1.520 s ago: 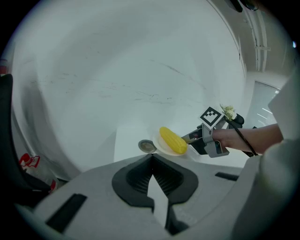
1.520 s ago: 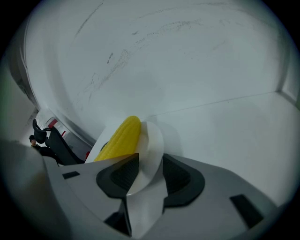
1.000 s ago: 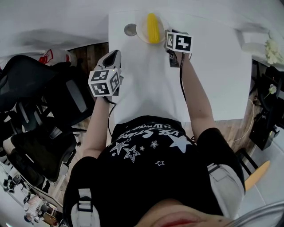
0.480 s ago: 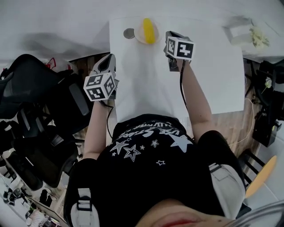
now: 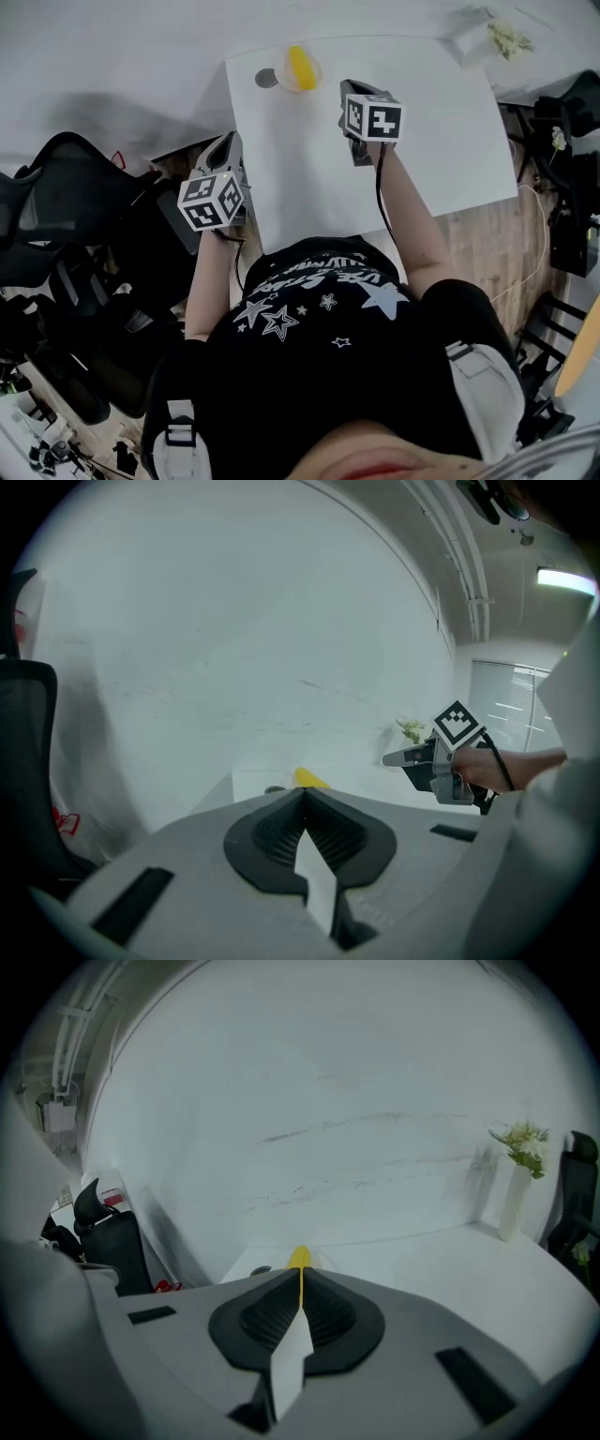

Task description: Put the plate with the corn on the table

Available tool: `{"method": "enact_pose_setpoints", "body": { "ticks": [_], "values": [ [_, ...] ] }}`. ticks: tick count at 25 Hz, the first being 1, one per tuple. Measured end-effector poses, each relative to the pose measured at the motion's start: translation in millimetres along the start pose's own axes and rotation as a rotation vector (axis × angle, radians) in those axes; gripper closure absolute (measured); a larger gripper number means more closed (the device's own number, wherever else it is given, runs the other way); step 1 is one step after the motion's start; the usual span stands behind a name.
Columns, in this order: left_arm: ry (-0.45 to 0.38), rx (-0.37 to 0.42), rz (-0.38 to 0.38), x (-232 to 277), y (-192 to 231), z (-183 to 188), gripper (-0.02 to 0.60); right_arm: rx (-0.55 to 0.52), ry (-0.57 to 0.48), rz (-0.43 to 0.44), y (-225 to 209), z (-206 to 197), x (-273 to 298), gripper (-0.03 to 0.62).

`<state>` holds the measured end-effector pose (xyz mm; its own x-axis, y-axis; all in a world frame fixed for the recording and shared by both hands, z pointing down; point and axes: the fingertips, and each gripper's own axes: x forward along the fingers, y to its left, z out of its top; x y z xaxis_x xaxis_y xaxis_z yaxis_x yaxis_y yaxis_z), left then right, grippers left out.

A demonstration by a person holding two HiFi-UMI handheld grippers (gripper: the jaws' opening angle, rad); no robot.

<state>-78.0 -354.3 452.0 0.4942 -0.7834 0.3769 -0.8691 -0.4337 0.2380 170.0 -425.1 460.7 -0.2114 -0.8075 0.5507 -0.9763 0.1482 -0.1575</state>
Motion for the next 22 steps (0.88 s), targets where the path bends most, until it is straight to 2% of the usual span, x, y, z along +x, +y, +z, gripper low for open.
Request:
{"method": "enact_pose_setpoints", "body": {
  "ticks": [8,15,19,22],
  "values": [
    [0.049,0.025,-0.141,-24,-13,-29,0.575,0.065,-0.046,-0.045,25,-39,-59,0.586],
    [0.099,0.073,-0.273,-23,-33,-57,0.575,0.139,-0.045,-0.094,35,-84,-99,0.588],
    [0.112,0.069,-0.305,-30,-45,-66,0.575,0.146,-0.034,-0.112,33,-98,-113,0.588],
    [0.107,0.072,-0.287,-33,-51,-66,0.575,0.147,-0.040,-0.100,31,-101,-120,0.588]
  ]
}}
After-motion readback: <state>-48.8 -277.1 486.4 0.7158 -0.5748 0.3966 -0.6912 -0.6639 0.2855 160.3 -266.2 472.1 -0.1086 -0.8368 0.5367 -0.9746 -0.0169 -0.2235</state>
